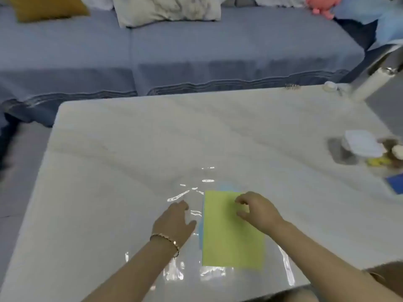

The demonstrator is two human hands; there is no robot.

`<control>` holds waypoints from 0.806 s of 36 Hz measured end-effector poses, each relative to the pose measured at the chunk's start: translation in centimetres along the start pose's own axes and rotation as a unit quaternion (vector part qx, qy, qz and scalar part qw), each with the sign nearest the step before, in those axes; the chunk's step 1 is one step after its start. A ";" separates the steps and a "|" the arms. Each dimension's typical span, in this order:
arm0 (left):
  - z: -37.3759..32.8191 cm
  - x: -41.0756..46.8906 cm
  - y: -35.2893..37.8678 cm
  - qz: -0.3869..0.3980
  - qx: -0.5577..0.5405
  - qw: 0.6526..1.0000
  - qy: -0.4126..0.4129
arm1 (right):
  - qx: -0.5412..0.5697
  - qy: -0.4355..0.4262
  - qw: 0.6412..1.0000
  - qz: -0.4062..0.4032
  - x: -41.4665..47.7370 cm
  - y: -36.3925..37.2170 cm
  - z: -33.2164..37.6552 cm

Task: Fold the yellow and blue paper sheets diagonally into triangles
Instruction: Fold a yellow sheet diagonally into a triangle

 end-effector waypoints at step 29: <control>0.4 1.4 4.9 -0.259 -0.347 0.879 0.202 | 0.220 -0.263 0.896 -0.282 -2.7 2.3 1.4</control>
Point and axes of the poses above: each hand's wrist, its own x-axis towards the middle knuckle, its own y-axis out of the palm, z = x × y, the point moved 2 cm from there along x, towards the middle knuckle, and after that the axes turned 4 degrees about x, right-handed, at the moved point
